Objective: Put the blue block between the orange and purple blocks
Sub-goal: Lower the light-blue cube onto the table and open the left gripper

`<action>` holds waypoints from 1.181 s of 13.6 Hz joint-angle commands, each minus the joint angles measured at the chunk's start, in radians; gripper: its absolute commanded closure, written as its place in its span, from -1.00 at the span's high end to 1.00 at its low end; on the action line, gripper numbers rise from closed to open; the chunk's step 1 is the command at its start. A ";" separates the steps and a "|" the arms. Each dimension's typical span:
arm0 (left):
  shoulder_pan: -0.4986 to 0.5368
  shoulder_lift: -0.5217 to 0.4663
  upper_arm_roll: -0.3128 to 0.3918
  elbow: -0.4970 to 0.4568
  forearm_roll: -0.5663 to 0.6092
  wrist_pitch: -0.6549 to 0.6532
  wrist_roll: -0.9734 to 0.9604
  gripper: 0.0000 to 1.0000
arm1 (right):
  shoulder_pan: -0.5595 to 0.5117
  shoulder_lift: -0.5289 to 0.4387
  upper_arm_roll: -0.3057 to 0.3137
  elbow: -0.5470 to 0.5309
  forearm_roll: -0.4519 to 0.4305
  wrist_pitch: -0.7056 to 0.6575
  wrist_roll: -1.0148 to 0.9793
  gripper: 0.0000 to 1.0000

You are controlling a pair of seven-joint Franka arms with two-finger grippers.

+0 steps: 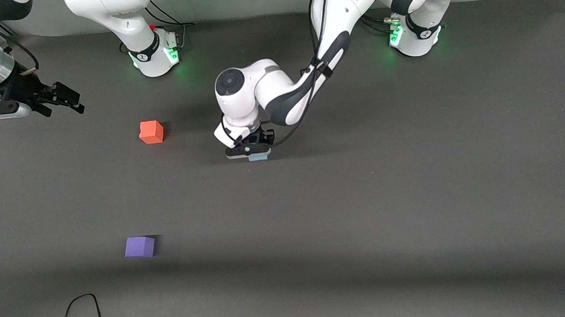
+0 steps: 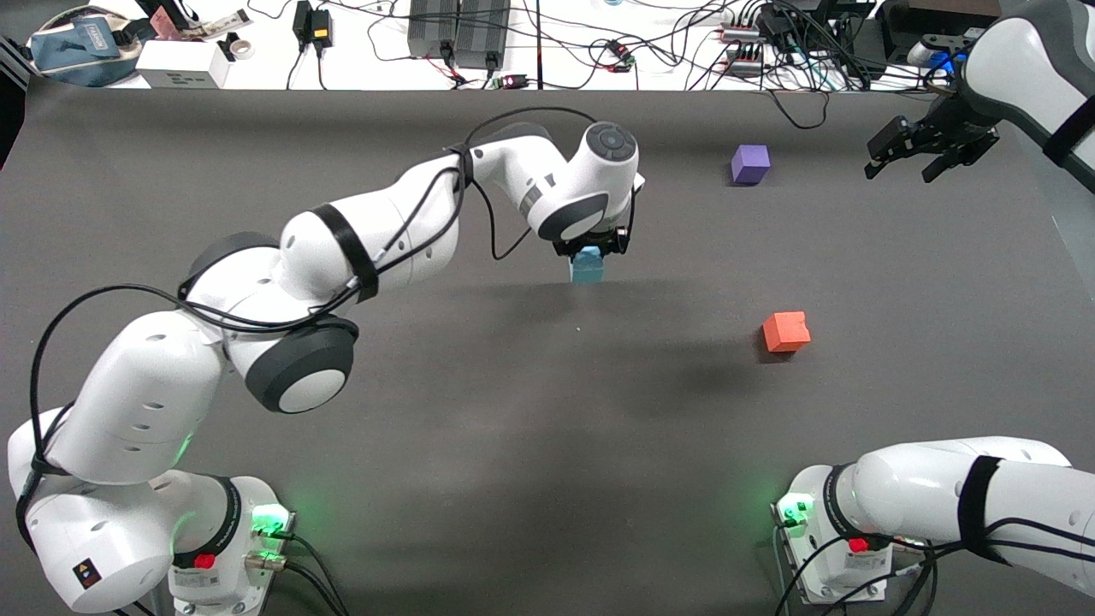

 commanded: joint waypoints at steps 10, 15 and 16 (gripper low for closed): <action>-0.014 0.077 0.020 0.013 0.064 0.054 -0.011 1.00 | 0.004 0.015 -0.028 -0.009 -0.007 0.030 -0.030 1.00; 0.065 -0.078 -0.008 0.022 0.021 -0.112 0.032 1.00 | 0.007 0.018 -0.016 -0.009 -0.006 0.034 -0.030 1.00; 0.116 -0.127 -0.014 0.022 -0.031 -0.146 0.088 1.00 | 0.007 0.014 -0.016 -0.007 -0.006 0.027 -0.036 1.00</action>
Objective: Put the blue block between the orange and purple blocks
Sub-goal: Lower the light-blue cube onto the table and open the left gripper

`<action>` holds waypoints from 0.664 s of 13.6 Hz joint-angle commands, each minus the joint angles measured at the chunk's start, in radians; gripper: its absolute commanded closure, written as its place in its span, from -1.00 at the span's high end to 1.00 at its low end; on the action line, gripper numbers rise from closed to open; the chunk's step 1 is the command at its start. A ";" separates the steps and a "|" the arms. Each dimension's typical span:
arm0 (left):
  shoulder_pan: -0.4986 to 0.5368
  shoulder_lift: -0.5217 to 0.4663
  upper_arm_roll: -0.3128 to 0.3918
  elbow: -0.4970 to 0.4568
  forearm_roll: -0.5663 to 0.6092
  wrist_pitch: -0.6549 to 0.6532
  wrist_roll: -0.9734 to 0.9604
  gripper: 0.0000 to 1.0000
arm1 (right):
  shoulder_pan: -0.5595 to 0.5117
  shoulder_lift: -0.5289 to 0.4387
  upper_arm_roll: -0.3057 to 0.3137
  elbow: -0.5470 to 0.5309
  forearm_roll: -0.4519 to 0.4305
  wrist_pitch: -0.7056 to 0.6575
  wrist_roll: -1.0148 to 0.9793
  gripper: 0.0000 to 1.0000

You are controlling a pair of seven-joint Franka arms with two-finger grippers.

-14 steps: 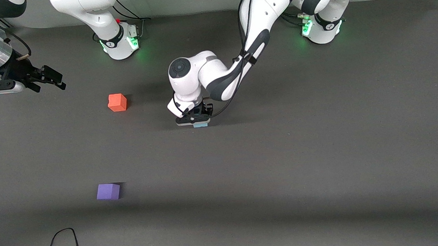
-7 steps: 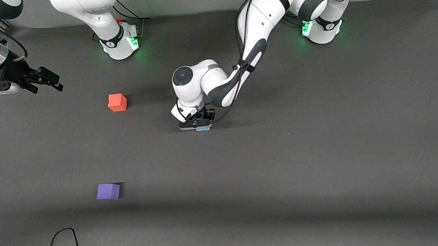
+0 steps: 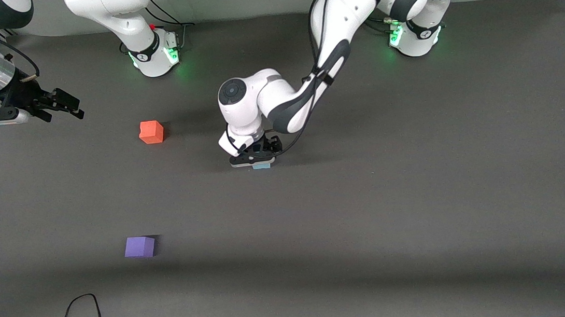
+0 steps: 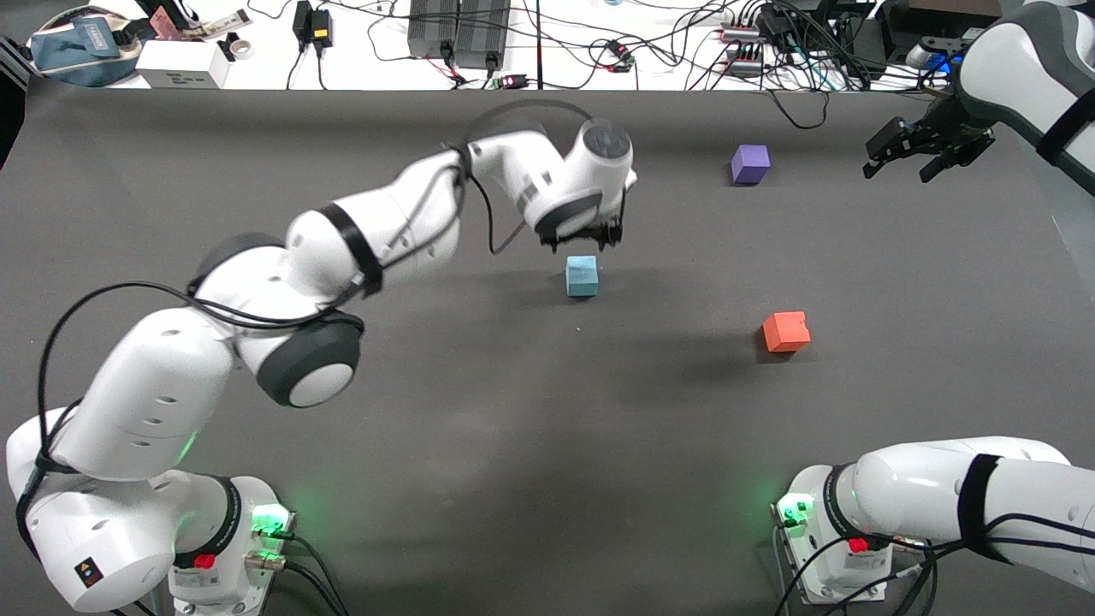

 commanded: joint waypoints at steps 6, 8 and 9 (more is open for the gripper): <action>0.442 -0.417 -0.015 -0.212 -0.182 -0.208 0.446 1.00 | 0.039 -0.010 -0.006 0.001 -0.006 -0.018 -0.026 0.98; 0.590 -0.468 -0.014 -0.231 -0.201 -0.297 0.650 1.00 | 0.039 -0.010 -0.006 0.018 -0.004 -0.035 -0.026 0.98; 0.643 -0.482 -0.011 -0.232 -0.198 -0.329 0.718 1.00 | 0.041 -0.003 -0.004 0.042 -0.004 -0.055 -0.026 0.96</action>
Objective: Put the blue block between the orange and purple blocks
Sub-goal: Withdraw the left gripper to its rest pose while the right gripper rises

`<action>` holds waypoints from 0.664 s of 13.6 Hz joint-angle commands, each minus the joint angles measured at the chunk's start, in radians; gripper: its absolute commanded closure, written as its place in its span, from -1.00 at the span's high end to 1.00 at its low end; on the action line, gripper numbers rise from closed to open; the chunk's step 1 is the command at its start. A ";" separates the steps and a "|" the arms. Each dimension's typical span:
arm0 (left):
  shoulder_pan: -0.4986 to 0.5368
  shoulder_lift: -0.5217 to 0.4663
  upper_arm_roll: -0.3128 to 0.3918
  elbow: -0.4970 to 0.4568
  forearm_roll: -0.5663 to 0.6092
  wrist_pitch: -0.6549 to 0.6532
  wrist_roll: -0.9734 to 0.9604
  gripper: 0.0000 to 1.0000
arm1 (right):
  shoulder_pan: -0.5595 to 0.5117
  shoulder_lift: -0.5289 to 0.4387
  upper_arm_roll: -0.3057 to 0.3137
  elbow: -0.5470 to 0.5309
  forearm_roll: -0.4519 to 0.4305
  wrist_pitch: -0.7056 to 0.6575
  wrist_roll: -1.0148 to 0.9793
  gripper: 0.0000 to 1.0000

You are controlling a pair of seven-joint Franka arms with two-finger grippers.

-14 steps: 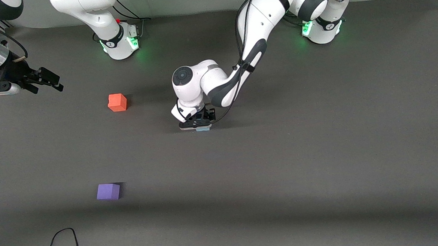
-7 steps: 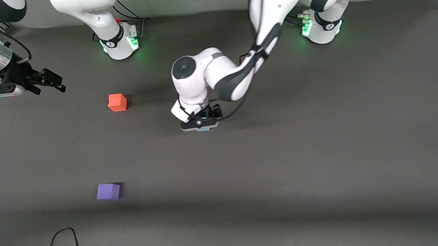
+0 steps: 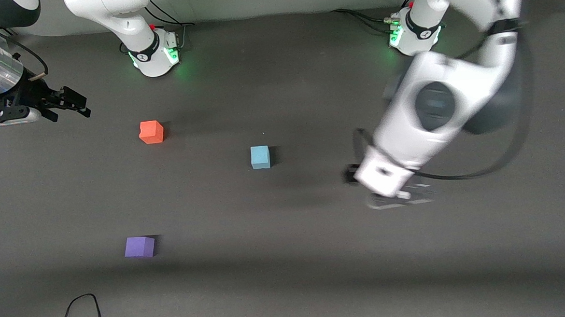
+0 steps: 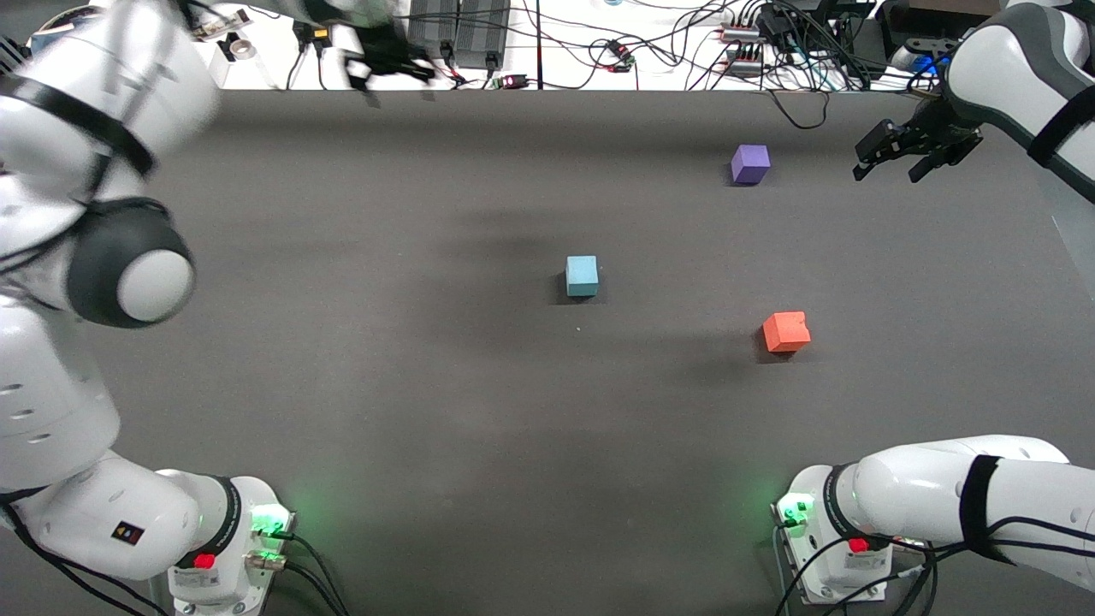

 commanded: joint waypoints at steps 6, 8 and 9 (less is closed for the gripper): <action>0.351 -0.220 -0.010 -0.119 -0.009 -0.140 0.412 1.00 | 0.104 0.037 0.002 0.188 0.006 -0.147 0.086 0.92; 0.359 -0.315 -0.007 -0.215 0.017 -0.123 0.421 1.00 | 0.137 0.039 0.003 0.204 0.009 -0.158 0.155 0.91; 0.358 -0.355 -0.007 -0.263 0.019 -0.111 0.421 1.00 | 0.145 0.039 0.032 0.210 0.019 -0.158 0.207 0.91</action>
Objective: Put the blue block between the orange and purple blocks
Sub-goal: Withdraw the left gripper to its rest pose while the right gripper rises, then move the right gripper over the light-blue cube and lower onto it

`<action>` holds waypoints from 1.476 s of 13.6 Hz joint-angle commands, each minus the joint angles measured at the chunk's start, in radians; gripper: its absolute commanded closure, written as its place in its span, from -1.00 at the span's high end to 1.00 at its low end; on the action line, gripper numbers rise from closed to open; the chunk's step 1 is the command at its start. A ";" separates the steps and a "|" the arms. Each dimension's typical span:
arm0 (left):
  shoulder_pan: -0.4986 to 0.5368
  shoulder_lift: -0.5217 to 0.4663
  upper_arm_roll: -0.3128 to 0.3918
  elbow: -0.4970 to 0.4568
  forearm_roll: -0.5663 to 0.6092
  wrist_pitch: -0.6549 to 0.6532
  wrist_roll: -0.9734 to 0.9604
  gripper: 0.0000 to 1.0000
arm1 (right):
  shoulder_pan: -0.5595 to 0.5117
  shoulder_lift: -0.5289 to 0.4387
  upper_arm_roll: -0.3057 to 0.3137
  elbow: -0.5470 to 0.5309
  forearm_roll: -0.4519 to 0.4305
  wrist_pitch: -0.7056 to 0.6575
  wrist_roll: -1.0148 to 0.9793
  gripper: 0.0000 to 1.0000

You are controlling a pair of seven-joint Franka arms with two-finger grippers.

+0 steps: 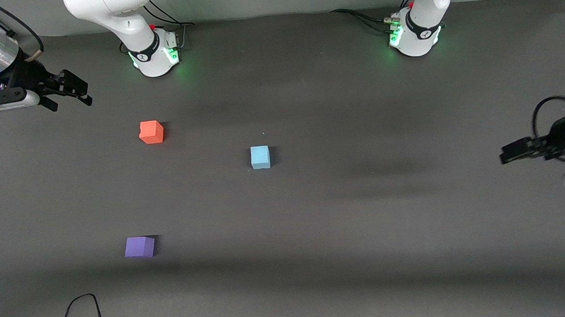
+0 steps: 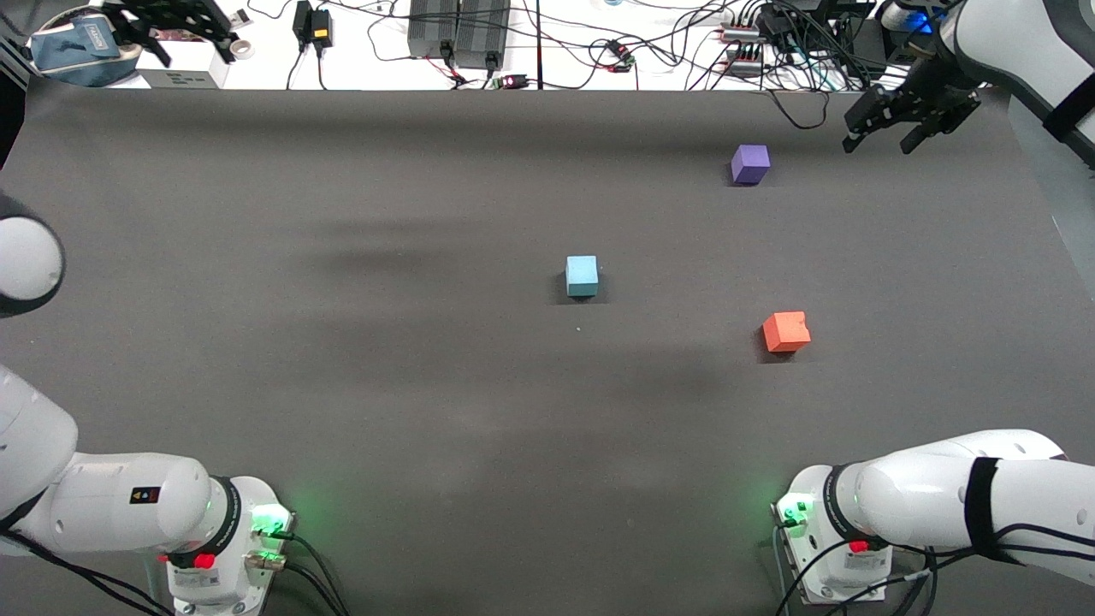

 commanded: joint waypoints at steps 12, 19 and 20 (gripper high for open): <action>-0.123 -0.199 0.095 -0.199 0.022 0.040 0.013 1.00 | 0.017 0.195 0.417 0.238 0.126 -0.035 0.521 0.91; -0.139 -0.200 0.112 -0.199 0.013 0.034 0.016 1.00 | 0.021 0.343 0.549 0.264 0.115 0.112 0.595 0.94; -0.139 -0.200 0.112 -0.199 0.011 0.034 0.016 1.00 | 0.024 0.366 0.557 0.261 0.113 0.149 0.595 0.94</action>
